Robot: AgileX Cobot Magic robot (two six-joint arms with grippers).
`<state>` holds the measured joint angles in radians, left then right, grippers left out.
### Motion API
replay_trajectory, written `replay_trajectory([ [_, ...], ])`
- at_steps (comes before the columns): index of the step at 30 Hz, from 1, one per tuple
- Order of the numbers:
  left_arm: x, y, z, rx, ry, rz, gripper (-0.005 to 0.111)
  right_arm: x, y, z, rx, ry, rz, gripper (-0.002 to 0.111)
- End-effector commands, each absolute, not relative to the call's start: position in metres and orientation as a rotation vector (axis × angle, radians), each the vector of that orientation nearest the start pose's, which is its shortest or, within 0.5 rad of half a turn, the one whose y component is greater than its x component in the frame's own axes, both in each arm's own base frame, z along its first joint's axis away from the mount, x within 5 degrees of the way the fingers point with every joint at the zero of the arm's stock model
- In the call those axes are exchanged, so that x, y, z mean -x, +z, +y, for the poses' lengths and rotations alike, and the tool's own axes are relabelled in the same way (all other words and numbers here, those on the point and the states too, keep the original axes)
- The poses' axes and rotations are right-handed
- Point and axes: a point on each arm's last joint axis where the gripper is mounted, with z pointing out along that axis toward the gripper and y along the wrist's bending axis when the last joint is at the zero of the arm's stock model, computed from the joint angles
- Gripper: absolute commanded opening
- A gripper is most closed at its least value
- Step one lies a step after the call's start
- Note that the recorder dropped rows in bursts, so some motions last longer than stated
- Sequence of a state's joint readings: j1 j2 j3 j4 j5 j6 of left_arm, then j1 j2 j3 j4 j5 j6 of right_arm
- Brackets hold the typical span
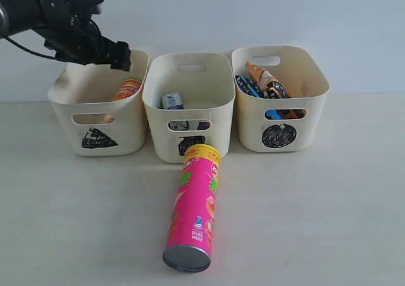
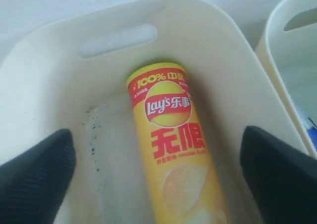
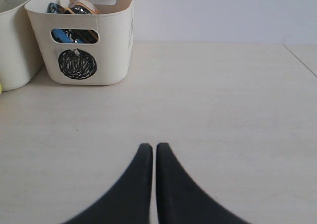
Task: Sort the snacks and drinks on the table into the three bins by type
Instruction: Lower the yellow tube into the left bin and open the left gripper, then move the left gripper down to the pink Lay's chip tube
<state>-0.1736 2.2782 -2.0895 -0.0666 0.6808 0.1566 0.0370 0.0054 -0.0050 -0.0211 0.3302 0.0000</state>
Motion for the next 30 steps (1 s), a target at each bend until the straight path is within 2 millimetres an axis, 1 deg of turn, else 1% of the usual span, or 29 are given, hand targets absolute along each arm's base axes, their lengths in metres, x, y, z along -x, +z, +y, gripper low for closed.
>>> replay_trajectory([
  [1, -0.5, 0.288, -0.091, -0.429, -0.051, 2.324, 0.035, -0.054, 0.184, 0.001, 0.048, -0.006, 1.805, 0.0],
  [2, -0.497, 0.294, -0.09, -0.438, -0.049, 2.327, 0.017, -0.054, 0.184, 0.001, 0.048, -0.006, 1.805, 0.0],
  [3, -0.494, 0.298, -0.09, -0.448, -0.047, 2.335, 0.006, -0.054, 0.184, 0.001, 0.048, -0.006, 1.805, 0.0],
  [6, -0.487, 0.306, -0.09, -0.448, -0.064, 2.362, 0.004, -0.054, 0.184, 0.001, 0.048, -0.006, 1.805, 0.0],
  [10, -0.476, 0.307, -0.089, -0.454, -0.086, 2.415, 0.004, -0.054, 0.184, 0.001, 0.048, -0.006, 1.805, 0.0],
  [12, -0.468, 0.307, -0.088, -0.486, -0.076, 2.425, 0.004, -0.054, 0.184, 0.001, 0.048, -0.006, 1.805, 0.0],
  [14, -0.459, 0.31, -0.088, -0.554, -0.074, 2.417, 0.004, -0.054, 0.184, 0.001, 0.048, -0.006, 1.805, 0.0],
  [17, -0.44, 0.318, -0.091, -0.664, -0.132, 2.376, 0.004, -0.054, 0.184, 0.001, 0.048, -0.006, 1.805, 0.0],
  [20, -0.419, 0.323, -0.093, -0.73, -0.194, 2.335, 0.004, -0.054, 0.184, 0.001, 0.048, -0.006, 1.805, 0.0],
  [21, -0.412, 0.324, -0.093, -0.732, -0.212, 2.327, 0.004, -0.054, 0.184, 0.001, 0.048, -0.006, 1.805, 0.0],
  [22, -0.399, 0.324, -0.092, -0.728, -0.222, 2.33, 0.004, -0.054, 0.184, 0.001, 0.048, -0.006, 1.805, 0.0],
  [25, -0.379, 0.328, -0.089, -0.753, -0.224, 2.322, 0.004, -0.054, 0.184, 0.001, 0.048, -0.006, 1.805, 0.0],
  [28, -0.361, 0.328, -0.089, -0.797, -0.267, 2.334, 0.004, -0.054, 0.184, 0.001, 0.048, -0.006, 1.805, 0.0],
  [30, -0.349, 0.328, -0.089, -0.76, -0.314, 2.366, 0.004, -0.054, 0.184, 0.001, 0.048, -0.006, 1.805, 0.0],
])
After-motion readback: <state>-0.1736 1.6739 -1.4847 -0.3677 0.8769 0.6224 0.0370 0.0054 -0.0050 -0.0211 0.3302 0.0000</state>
